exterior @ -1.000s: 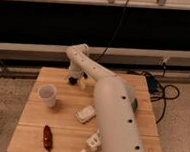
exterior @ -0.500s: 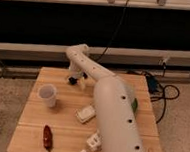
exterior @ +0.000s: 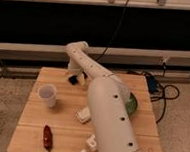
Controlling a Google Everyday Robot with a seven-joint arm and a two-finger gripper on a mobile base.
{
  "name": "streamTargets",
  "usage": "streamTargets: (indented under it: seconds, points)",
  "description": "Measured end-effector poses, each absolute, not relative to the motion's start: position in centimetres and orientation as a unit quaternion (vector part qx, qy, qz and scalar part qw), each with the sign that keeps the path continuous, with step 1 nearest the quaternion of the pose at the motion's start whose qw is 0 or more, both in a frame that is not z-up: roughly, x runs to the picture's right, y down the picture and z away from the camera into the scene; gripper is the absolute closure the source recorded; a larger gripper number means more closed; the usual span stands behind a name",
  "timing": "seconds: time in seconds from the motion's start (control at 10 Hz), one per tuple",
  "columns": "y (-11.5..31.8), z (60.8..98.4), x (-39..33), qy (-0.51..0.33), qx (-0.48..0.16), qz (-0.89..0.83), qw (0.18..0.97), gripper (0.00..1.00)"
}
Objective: Place the eraser in the ceramic cup
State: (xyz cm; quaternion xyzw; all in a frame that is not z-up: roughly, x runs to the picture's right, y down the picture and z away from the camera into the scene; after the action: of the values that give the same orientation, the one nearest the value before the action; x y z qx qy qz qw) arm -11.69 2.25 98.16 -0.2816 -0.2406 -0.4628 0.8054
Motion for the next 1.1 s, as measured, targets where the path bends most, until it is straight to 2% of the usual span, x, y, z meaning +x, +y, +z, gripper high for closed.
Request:
streamTargets:
  seconds: [0.9,1.0,1.1]
  points:
    - [1.6,101.8,-9.8,-0.189,-0.279,-0.438,0.833,0.20]
    - [1.4,102.0,-9.9,-0.187,-0.279,-0.436,0.835,0.24]
    - [1.5,101.8,-9.8,-0.185,-0.285,-0.435,0.834,0.33]
